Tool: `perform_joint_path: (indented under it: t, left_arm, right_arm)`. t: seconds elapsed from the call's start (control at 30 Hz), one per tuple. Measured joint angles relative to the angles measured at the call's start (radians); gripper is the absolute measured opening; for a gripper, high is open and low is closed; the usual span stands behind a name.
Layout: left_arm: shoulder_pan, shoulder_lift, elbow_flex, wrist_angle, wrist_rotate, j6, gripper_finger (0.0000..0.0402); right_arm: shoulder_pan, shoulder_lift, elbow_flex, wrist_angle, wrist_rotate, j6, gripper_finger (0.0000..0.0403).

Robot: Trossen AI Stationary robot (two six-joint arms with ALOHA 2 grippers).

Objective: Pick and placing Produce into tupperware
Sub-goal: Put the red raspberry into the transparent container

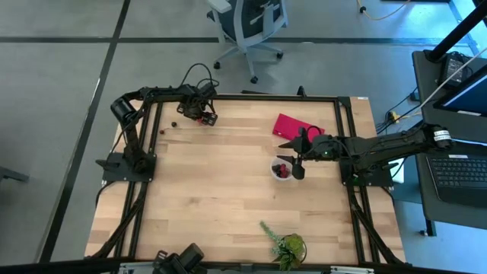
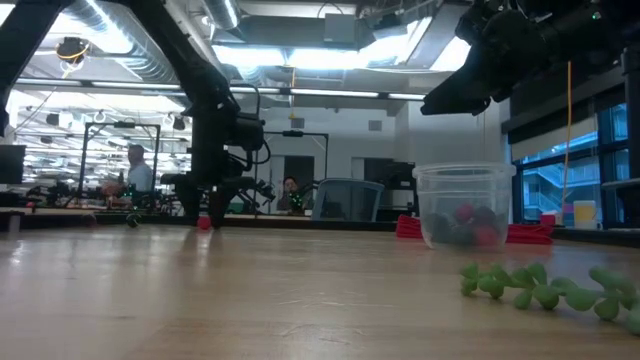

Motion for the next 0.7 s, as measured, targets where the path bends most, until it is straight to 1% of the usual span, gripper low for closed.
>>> perform_joint_path:
  t: [0.47,0.7]
  left_arm:
    - [0.000,0.000,0.000,-0.009,0.000,0.002,0.0162]
    - [0.000,0.000,0.000,0.007,-0.002,0.104,0.0107]
  right_arm:
    - [0.000,0.000,0.000,-0.003,0.000,0.000,0.0187]
    - [0.000,0.000,0.000,-0.003,0.000,0.008,0.0187]
